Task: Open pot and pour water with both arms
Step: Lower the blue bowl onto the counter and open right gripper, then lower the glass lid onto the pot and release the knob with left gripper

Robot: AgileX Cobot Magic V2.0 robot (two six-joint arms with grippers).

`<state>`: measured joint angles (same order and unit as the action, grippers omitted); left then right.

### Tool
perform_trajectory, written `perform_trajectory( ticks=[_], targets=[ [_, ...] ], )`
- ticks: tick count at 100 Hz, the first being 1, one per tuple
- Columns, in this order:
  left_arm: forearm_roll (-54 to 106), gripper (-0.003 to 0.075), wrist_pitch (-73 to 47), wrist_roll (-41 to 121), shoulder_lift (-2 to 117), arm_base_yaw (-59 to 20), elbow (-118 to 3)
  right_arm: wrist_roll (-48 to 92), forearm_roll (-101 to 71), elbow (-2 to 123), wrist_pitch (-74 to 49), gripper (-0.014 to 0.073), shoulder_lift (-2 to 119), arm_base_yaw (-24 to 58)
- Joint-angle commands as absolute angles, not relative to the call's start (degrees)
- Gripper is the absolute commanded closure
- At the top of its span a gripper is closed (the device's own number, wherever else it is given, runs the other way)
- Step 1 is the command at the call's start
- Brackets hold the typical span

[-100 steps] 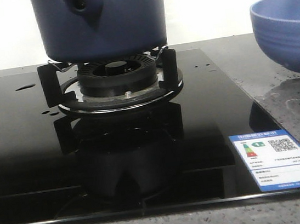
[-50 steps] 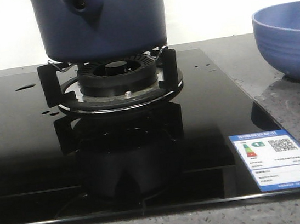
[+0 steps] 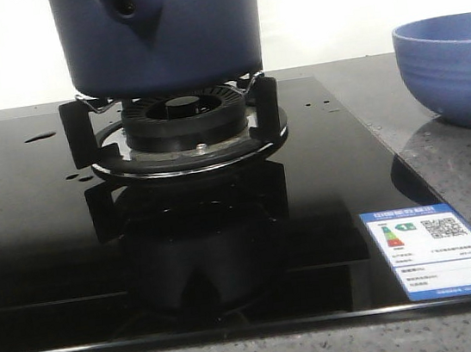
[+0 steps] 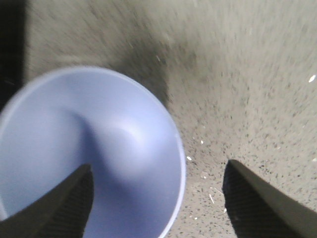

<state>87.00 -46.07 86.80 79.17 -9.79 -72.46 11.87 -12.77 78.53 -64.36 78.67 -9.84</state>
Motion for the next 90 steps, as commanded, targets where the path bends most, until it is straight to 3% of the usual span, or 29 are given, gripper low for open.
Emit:
perform_trajectory(
  ticks=[1,90],
  targets=[
    [91.07,0.0362,-47.03,86.79,78.45,-12.08,-74.78,12.02,-14.04,80.73,-63.29,0.0097,74.44,-10.09],
    [90.13,0.0362,-45.82,88.71,87.6,-16.0,-74.78,12.11,-14.18,80.73,-64.56,0.0097,68.28,-10.09]
  ],
)
